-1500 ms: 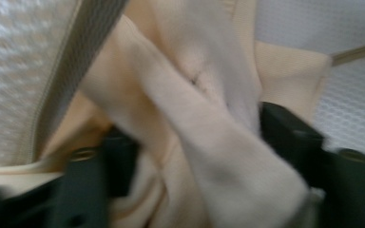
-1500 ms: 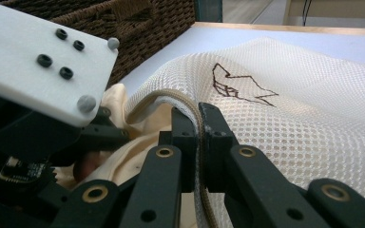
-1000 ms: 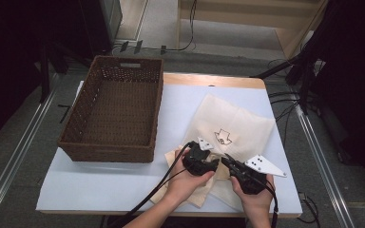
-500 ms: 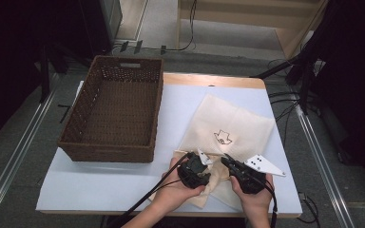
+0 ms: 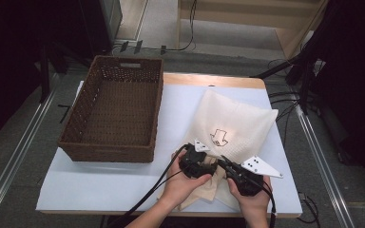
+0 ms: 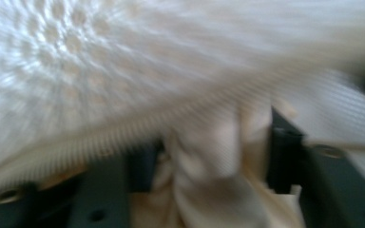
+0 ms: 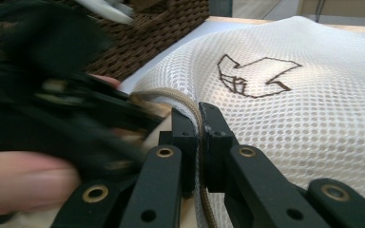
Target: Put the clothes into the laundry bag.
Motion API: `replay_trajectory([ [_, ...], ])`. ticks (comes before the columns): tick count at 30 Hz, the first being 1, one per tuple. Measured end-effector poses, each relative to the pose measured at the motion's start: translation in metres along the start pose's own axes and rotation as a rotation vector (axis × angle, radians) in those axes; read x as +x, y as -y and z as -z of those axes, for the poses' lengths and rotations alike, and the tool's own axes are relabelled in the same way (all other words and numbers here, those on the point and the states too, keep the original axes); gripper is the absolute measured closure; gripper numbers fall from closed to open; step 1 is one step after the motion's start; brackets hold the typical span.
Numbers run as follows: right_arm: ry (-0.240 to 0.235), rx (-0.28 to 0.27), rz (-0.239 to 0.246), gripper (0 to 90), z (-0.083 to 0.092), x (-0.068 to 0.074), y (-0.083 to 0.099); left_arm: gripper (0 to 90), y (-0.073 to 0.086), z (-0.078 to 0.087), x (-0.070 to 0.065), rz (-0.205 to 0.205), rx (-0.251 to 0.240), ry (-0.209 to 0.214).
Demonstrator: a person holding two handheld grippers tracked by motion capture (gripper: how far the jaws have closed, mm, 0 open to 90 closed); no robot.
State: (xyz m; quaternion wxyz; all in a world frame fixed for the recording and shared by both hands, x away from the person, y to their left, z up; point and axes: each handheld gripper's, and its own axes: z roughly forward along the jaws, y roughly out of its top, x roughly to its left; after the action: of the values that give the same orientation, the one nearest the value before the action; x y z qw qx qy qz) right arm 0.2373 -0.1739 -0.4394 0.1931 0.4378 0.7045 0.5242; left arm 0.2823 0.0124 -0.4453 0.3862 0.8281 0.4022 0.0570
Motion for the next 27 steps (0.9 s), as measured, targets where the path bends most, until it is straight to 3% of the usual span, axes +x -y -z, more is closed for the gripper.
replay_trajectory([
  [4, 0.02, -0.014, -0.022, 87.2, 0.003, -0.007, -0.001, 38.7, 0.004, 0.027, -0.007, -0.103, 0.015, 0.023],
  [6, 0.022, -0.015, -0.033, 87.2, 0.003, -0.008, -0.001, 31.4, 0.007, 0.031, -0.005, -0.113, 0.039, -0.014],
  [8, 0.021, -0.014, -0.034, 87.2, 0.002, -0.007, -0.001, 28.1, 0.012, 0.025, 0.001, -0.102, 0.094, -0.044],
  [10, 0.017, -0.014, -0.029, 87.2, 0.001, -0.005, -0.002, 22.8, 0.019, 0.009, 0.005, -0.09, 0.199, -0.038],
  [12, 0.01, -0.012, -0.021, 87.2, 0.0, -0.002, -0.002, 25.1, 0.024, 0.004, -0.003, -0.147, 0.175, -0.107],
  [13, 0.009, -0.011, -0.018, 87.2, -0.001, -0.001, -0.002, 38.3, 0.024, 0.005, -0.005, -0.167, 0.171, -0.126],
  [15, -0.002, -0.006, -0.013, 87.3, -0.002, 0.001, -0.001, 67.9, 0.02, 0.005, -0.006, -0.133, 0.175, -0.053],
  [16, -0.006, -0.005, -0.012, 87.2, -0.002, 0.002, -0.001, 71.9, 0.019, 0.004, -0.009, -0.144, 0.169, -0.065],
  [17, -0.007, -0.004, -0.007, 87.2, -0.003, 0.002, 0.0, 74.6, 0.017, 0.004, -0.012, -0.162, 0.154, -0.065],
  [19, -0.015, -0.004, -0.005, 87.2, -0.004, 0.005, 0.0, 76.3, 0.011, 0.006, -0.017, -0.155, 0.107, -0.055],
  [21, -0.024, -0.012, -0.001, 87.3, -0.003, 0.007, -0.001, 76.6, 0.003, 0.009, -0.019, -0.149, 0.033, -0.075],
  [23, -0.031, -0.016, 0.004, 87.2, -0.002, 0.008, -0.002, 76.5, -0.006, 0.01, -0.017, -0.117, -0.056, -0.121],
  [25, -0.028, -0.025, 0.005, 87.3, -0.001, 0.008, -0.003, 76.1, -0.01, 0.001, -0.01, -0.04, -0.123, -0.174],
  [26, -0.023, -0.024, 0.005, 87.3, -0.001, 0.007, -0.003, 75.3, -0.01, -0.006, -0.007, -0.026, -0.113, -0.183],
  [27, -0.02, -0.022, 0.003, 87.3, -0.001, 0.006, -0.002, 73.3, -0.01, -0.016, -0.003, -0.014, -0.07, -0.184],
])
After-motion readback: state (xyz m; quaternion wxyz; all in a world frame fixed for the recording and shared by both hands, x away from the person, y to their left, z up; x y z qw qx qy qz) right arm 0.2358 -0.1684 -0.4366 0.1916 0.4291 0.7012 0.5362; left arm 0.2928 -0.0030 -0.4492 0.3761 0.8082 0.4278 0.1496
